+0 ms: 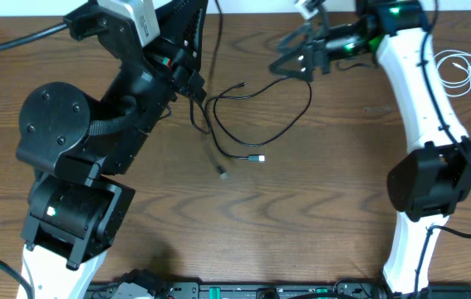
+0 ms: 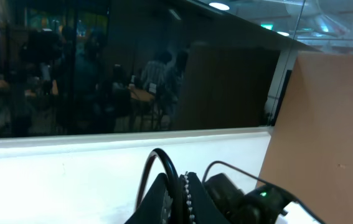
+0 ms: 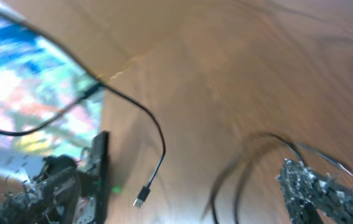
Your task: Untangle cables
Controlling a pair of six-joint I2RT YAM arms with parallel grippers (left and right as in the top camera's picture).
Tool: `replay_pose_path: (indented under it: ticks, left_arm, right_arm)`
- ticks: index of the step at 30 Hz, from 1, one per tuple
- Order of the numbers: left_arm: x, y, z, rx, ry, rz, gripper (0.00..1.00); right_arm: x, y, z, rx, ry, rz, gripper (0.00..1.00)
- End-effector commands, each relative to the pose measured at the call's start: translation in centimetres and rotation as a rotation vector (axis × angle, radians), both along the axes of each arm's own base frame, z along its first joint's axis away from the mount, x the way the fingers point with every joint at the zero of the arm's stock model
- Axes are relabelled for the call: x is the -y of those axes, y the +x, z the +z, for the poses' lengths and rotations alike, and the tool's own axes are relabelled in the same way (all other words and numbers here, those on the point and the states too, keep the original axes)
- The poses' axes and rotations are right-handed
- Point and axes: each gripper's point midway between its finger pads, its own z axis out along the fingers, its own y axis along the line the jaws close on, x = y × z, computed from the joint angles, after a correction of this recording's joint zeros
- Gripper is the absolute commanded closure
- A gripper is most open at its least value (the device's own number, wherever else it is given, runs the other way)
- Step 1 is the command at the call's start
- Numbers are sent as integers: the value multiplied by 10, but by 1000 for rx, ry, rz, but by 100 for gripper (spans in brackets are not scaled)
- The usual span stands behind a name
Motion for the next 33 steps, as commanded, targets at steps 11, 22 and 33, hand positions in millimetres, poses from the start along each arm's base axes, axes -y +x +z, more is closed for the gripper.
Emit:
replay_pose_path:
  ticks: [11, 22, 33]
  left_arm:
    - [13, -15, 1, -25, -26, -121, 93]
    - [19, -11, -29, -143, 13, -147, 93]
    - [14, 30, -56, -258, -22, -79, 92]
  right_arm:
    - [-31, -33, 53, 219, 332, 238, 5]
    - [-74, -52, 63, 204, 345, 339, 7]
    - [-116, -95, 62, 133, 346, 453, 8]
